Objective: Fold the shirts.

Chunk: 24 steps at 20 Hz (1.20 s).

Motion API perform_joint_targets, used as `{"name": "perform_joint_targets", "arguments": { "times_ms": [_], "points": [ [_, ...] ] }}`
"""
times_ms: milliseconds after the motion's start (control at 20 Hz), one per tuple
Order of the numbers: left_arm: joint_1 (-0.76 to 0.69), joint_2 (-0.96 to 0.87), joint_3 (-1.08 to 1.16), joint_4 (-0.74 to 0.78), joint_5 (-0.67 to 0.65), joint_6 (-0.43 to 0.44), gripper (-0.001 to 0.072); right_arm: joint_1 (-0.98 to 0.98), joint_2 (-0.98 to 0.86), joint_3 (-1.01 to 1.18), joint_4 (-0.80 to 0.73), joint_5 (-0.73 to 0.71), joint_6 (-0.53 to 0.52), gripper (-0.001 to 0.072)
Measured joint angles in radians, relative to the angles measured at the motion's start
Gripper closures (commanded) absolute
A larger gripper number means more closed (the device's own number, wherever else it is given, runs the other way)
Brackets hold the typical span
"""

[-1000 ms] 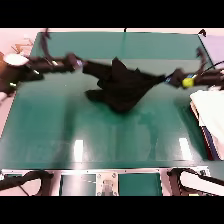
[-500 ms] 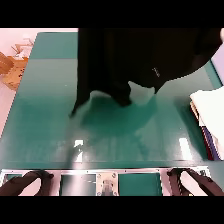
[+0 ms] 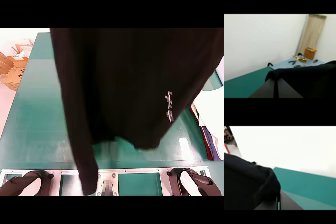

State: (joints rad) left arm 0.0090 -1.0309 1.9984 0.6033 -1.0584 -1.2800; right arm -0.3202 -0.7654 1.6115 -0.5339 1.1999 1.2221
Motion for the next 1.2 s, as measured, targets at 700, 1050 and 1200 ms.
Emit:
{"name": "perform_joint_targets", "arguments": {
  "times_ms": [700, 1050, 1200],
  "points": [
    [-0.136, -0.631, -0.111, 0.018, 0.001, 0.068, 0.0685, 0.150, -0.444, -0.476, -0.025, -0.303, -0.053, 0.0694],
    [-0.179, -0.819, -0.076, 0.010, 0.011, 0.100, 0.0520, 0.137, -0.707, -0.483, -0.027, -0.351, -0.056, 0.0322],
    [-0.137, -0.834, 0.003, 0.009, -0.132, 0.041, 0.0005, 0.069, -0.735, -0.427, -0.045, -0.280, -0.057, 0.0304]
  ]
}}
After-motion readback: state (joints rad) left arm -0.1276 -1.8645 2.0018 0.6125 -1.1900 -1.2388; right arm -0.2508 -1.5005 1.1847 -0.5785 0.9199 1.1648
